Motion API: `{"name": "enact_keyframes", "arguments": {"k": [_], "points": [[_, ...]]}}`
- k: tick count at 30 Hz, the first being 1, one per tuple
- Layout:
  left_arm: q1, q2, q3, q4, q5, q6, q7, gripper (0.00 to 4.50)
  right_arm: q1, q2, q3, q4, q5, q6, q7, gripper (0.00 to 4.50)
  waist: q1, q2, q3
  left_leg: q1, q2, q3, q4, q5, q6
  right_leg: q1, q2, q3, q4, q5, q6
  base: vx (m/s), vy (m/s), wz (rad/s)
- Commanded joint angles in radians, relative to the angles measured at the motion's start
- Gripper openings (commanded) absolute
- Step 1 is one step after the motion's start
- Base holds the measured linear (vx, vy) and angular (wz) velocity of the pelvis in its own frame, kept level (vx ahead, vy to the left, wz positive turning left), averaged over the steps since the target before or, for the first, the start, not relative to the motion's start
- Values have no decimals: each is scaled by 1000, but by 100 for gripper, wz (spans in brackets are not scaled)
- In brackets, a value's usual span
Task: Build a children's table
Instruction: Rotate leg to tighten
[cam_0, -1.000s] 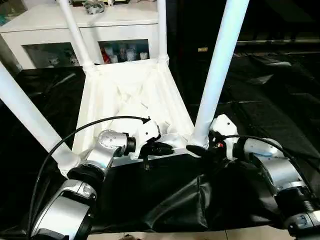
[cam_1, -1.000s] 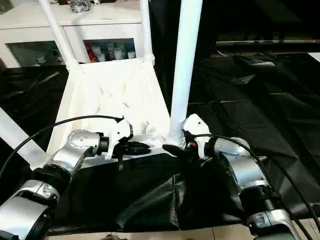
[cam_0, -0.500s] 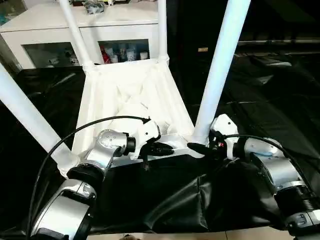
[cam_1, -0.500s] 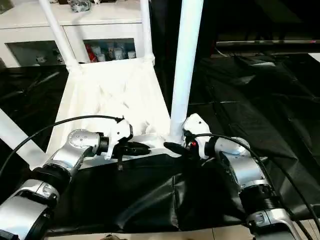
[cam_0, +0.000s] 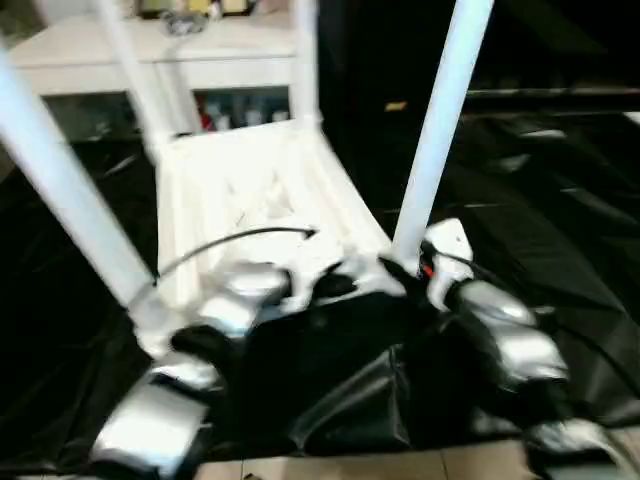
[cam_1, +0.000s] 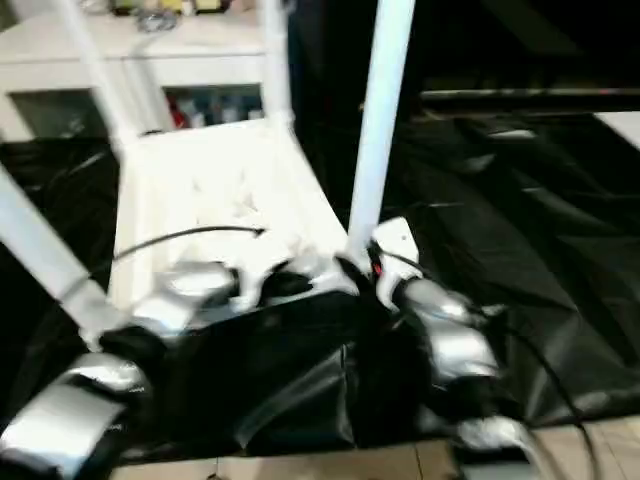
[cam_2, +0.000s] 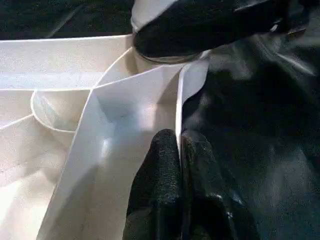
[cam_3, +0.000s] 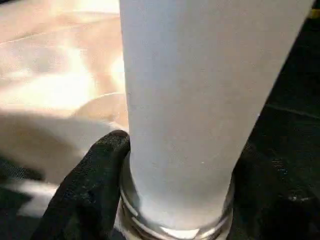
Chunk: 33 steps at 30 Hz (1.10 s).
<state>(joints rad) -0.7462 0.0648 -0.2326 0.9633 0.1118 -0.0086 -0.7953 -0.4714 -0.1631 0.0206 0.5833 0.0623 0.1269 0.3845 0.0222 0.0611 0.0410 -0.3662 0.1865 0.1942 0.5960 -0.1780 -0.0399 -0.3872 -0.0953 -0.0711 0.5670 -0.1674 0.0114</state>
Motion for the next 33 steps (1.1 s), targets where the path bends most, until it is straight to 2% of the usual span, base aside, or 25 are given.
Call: {"name": "enact_keyframes", "arguments": {"k": [1,2,3,4,5,6,7,8,9,10,11,12,13,15,16,19,20,22,23,25,26,29,30,32,33], "points": [[-24,-71,-10,45,12,77,120,0,-16,75,47,66,-40,34,-75,269,-28,-5,-24,60,24,-41,-75,-625,-31,-16,-42,-20,-138,-762,-50,0,0,0],[-27,-75,-12,47,14,78,124,0,-20,80,49,70,-42,32,-76,269,-40,2,-26,64,26,-52,-80,-674,-33,0,-39,-45,-149,-733,-32,0,0,0],[-34,-89,-17,53,23,81,138,0,-33,95,56,82,-50,26,-76,269,-44,13,-22,67,35,-59,-93,-726,-38,6,-33,-56,-146,-688,-34,0,0,0],[-37,-93,-17,56,27,81,144,0,-37,100,58,87,-52,24,-75,269,-50,27,-19,34,59,-76,-138,-825,-52,55,-26,-57,-93,-540,-49,0,0,0],[-36,-95,-25,59,34,79,131,0,-46,107,55,94,-42,14,-59,269,-40,30,-22,12,79,-80,-169,-859,-59,86,-27,-34,-21,-411,-72,0,0,0],[-32,-91,-28,59,35,76,123,0,-48,107,55,94,-43,7,-61,269,-24,28,-20,18,85,-56,-203,-912,-77,77,-23,-20,14,-298,-115,0,0,0],[-30,-89,-28,59,34,77,120,0,-50,106,56,96,-47,1,-70,269,-30,-20,-15,74,31,-30,-137,-833,-63,8,-23,-19,-93,-580,-81,0,0,0],[-26,-84,-31,58,35,76,112,0,-49,105,54,89,-35,-4,-49,269,-36,-41,-17,154,-38,-18,31,-539,-17,-72,-93,-40,-202,-908,-36,0,0,0],[-23,-80,-32,56,38,75,108,0,-48,104,51,83,-29,-12,-39,323,-36,-32,-17,102,-31,-34,18,-429,12,-19,-120,-27,-189,-944,-26,82,12,-21],[-21,-76,-32,55,39,75,105,0,-46,101,48,78,-26,-16,-35,337,-35,-18,-18,13,0,-53,-48,-370,21,61,-108,-47,-148,-890,12,75,59,-29],[-19,-71,-31,53,41,78,105,0,-47,99,41,74,-23,-24,-37,337,-43,-1,-26,25,25,-69,-74,-474,-1,51,-79,-61,-138,-738,5,75,59,-29],[-18,-62,-34,53,44,69,96,0,-46,93,37,64,-16,-29,-20,346,-46,7,-29,29,32,-77,-83,-526,-7,52,-75,-62,-127,-649,-20,0,0,0],[-17,-48,-36,55,47,60,84,0,-45,78,34,48,-7,-32,8,363,-55,17,-24,44,42,-79,-100,-644,-13,45,-68,-57,-119,-522,-77,0,0,0],[-15,-27,-39,56,48,41,59,0,-43,48,37,21,-2,-36,59,385,-66,14,-20,41,41,-80,-104,-683,-19,47,-68,-57,-116,-502,-96,0,0,0],[-14,-15,-39,56,48,36,43,0,-42,29,36,2,0,-33,83,388,-71,11,-20,34,39,-81,-106,-696,-22,54,-71,-57,-113,-514,-94,0,0,0],[-12,-3,-40,55,48,24,23,0,-38,8,37,-21,7,-25,116,396,-83,9,-20,29,36,-80,-104,-669,-21,53,-83,-49,-114,-532,-105,0,0,0],[-10,18,-39,51,47,17,-6,0,-23,-33,48,-70,17,-11,180,396,-85,12,-19,28,35,-79,-102,-651,-18,52,-86,-46,-116,-543,-111,0,0,0],[-3,58,-42,40,42,-29,-79,0,16,-114,73,-166,39,16,304,396,-73,4,-18,36,33,-72,-97,-622,3,47,-85,-37,-125,-560,-108,0,0,0],[2,79,-44,26,33,-39,-132,0,42,-162,88,-213,46,19,366,396,-69,2,-20,33,33,-69,-97,-598,10,47,-87,-31,-122,-552,-113,0,0,0],[10,99,-49,9,23,-61,-191,0,65,-204,100,-252,54,25,418,396,-62,1,-22,11,40,-67,-102,-504,38,61,-91,-19,-109,-486,-149,0,0,0],[17,115,-54,-8,12,-67,-247,0,84,-237,107,-281,62,33,462,396,-62,2,-24,12,41,-64,-100,-480,41,56,-91,-17,-104,-468,-168,0,0,0],[27,137,-65,-35,0,-69,-321,0,102,-273,110,-302,68,41,505,396,-53,-5,-30,8,39,-58,-97,-409,53,59,-89,-8,-93,-421,-197,0,0,0],[33,148,-70,-53,-11,-65,-371,0,111,-294,112,-309,69,44,535,396,-45,-8,-36,5,41,-53,-93,-349,71,59,-88,0,-85,-387,-209,0,0,0],[39,162,-77,-80,-32,-62,-446,0,117,-320,117,-307,65,42,579,396,-21,-8,-39,16,45,-34,-87,-290,92,43,-80,10,-78,-337,-250,52,-24,9],[39,164,-78,-84,-37,-61,-463,0,116,-324,118,-306,62,43,593,396,-14,-12,-42,14,44,-28,-83,-270,99,41,-77,16,-71,-317,-259,65,-24,10]]}}
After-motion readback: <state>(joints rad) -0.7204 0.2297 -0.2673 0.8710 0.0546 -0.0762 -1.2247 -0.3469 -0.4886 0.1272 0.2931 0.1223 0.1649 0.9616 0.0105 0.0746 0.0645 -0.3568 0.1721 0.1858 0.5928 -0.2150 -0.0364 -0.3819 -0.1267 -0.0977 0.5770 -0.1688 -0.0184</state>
